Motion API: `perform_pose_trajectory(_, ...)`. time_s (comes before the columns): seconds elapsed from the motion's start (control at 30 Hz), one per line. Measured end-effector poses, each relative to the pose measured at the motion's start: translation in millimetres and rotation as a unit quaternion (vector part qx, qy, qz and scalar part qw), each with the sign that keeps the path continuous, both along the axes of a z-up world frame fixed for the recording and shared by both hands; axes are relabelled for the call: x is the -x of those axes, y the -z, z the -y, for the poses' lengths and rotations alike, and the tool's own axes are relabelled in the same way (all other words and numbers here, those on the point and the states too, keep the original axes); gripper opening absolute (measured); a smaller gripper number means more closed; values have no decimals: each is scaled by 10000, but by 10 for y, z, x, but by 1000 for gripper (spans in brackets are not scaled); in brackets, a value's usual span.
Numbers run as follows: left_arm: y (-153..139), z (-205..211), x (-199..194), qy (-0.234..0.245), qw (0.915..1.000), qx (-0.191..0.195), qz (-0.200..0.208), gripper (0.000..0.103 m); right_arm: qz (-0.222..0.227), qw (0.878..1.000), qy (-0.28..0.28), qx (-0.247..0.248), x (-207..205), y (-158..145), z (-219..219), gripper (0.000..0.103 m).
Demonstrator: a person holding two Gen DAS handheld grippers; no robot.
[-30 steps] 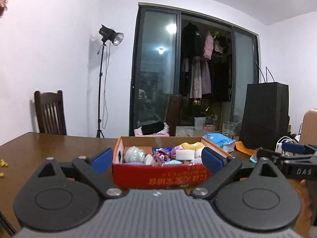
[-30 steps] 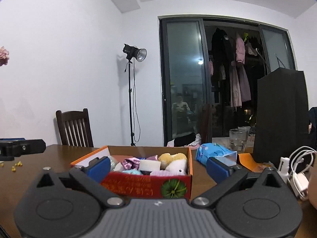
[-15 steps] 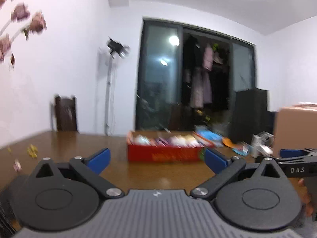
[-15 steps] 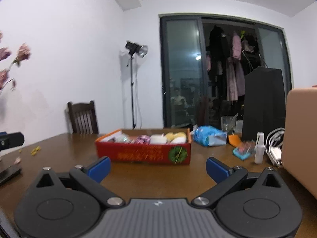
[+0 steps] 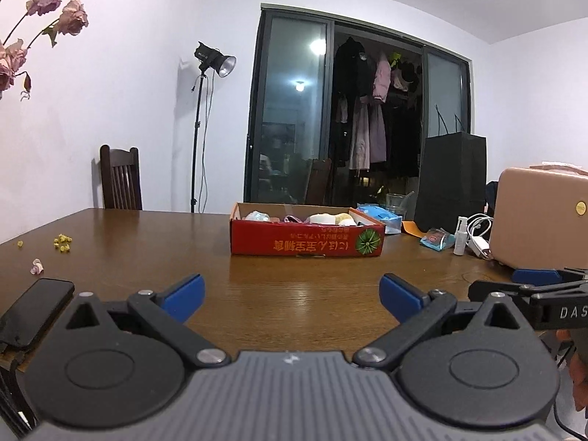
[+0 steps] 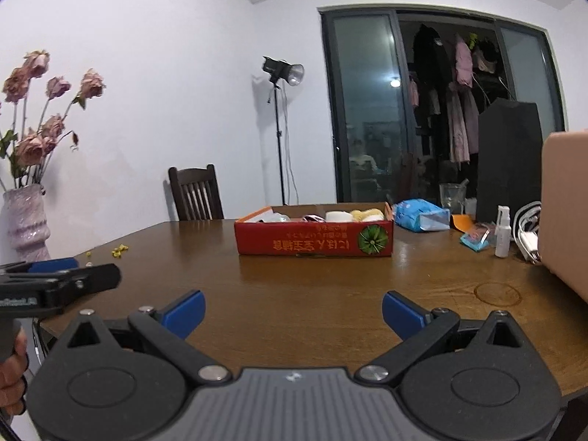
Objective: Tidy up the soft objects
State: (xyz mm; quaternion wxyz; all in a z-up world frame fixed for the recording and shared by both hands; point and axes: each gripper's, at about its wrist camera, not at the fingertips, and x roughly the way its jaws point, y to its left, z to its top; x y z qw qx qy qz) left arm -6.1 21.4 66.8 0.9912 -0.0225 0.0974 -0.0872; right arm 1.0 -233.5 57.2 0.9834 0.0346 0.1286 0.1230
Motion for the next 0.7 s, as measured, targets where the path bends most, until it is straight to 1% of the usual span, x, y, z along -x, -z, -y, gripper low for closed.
perform_pose_trajectory(0.13,3,12,10,14,10000,-29,-31,103,-92,9998,36,-172,-65,-23,70,103)
perform_pose_trajectory(0.7,-8,-2,41,10,10000,-23,-14,103,-153,9997,87,-182,-82,12,65,103)
